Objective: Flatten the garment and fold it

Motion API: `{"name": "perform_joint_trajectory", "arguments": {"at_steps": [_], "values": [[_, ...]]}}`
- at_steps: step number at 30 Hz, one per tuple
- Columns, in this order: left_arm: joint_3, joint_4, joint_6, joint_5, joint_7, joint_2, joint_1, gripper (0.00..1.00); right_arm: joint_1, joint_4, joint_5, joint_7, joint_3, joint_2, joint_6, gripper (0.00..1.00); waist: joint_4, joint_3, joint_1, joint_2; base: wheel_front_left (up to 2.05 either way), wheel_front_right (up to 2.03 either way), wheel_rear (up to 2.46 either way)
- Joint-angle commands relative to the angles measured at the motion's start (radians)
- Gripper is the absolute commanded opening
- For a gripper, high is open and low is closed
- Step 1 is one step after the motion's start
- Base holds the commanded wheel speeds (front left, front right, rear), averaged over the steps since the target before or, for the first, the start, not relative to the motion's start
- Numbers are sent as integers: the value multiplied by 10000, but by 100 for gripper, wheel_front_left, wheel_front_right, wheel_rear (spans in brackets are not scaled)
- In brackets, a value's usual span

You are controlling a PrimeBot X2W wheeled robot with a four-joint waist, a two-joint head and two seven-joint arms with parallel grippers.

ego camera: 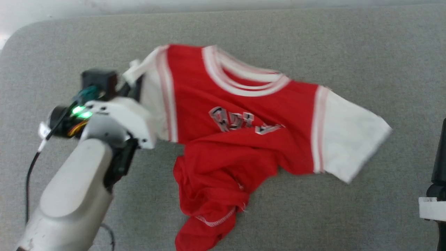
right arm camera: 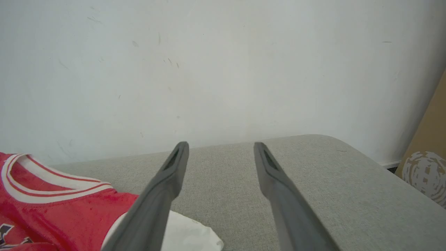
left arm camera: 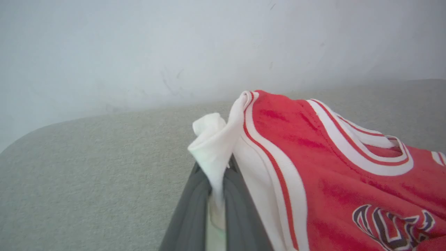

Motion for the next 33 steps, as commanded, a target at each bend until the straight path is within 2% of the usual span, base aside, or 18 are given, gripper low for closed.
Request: {"name": "perform_joint_trajectory", "arguments": {"at_steps": [1, 3, 6, 8, 9, 15, 22, 24, 25, 26, 29, 33], "values": [[218, 293, 361, 115, -147, 240, 383, 0, -21, -41, -10, 41, 28, 16, -7, 100, -33, 103, 1, 0, 0, 0, 0], [430, 772, 644, 51, -245, 331, 660, 0, -55, -54, -36, 64, 64, 16, -7, 100, -86, 187, 1, 0, 0, 0, 0], [572, 1423, 744, -267, -240, 133, 931, 0, -92, -74, -66, 97, 102, 16, -7, 100, -139, 265, 1, 0, 0, 0, 0], [632, 1645, 707, -444, -411, -99, 961, 47, -105, -73, -82, 116, 86, 16, -7, 100, -141, 280, 1, 0, 0, 0, 0], [659, 1719, 682, -503, -543, -206, 953, 100, -109, -62, -90, 130, 76, 16, -7, 100, -129, 264, 1, 0, 0, 0, 0], [941, 1349, 622, -547, -1598, -359, 845, 100, -71, 26, -105, 193, 122, 16, -7, 100, -18, -126, 1, 0, 0, 0, 0], [1479, -1216, 1448, 157, -3553, -56, 2031, 100, 186, 148, -49, 210, 151, 17, -7, 100, 119, -648, 1, 0, 0, 0, 0], [1548, -1633, 1605, 302, -3711, -45, 2355, 100, 229, 155, -39, 208, 149, 17, -7, 100, 136, -702, 1, 0, 0, 0, 0], [1605, -2547, 1787, 772, -3919, 28, 3024, 100, 302, 144, -23, 209, 158, 17, -7, 100, 159, -749, 1, 0, 0, 0, 0], [1605, -2547, 1787, 772, -3919, 28, 3024, 100, 302, 144, -23, 209, 158, 17, -7, 100, 159, -749, 1, 0, 0, 0, 0], [2025, -4002, 2083, 1327, -3995, -400, 4071, 100, 373, 119, -11, 197, 178, 17, -7, 100, 198, -771, 1, 0, 0, 0, 0], [2387, -5426, 1843, 2372, -4003, -1140, 5548, 100, 479, 166, 10, 190, 233, 17, -7, 100, 259, -790, 1, 0, 0, 0, 0]]}}
